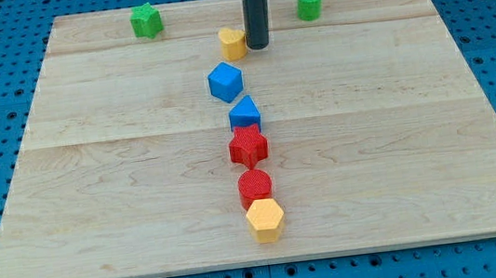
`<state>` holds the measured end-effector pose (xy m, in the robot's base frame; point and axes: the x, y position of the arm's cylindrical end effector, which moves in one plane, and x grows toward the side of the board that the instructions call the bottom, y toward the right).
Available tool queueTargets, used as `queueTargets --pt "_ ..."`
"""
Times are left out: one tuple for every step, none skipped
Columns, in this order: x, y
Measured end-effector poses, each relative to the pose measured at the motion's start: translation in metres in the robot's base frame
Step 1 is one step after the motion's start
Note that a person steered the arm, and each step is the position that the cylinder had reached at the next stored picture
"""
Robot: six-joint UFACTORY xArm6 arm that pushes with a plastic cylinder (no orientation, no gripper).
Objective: Move red star to center left
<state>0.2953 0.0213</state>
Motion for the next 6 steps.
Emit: queueTargets --pt "0.009 0.015" --pt "0.011 0.087" --pt "-0.030 0.147" --pt "-0.040 0.126" --pt "-0.005 0.129" --pt "0.092 0.118"
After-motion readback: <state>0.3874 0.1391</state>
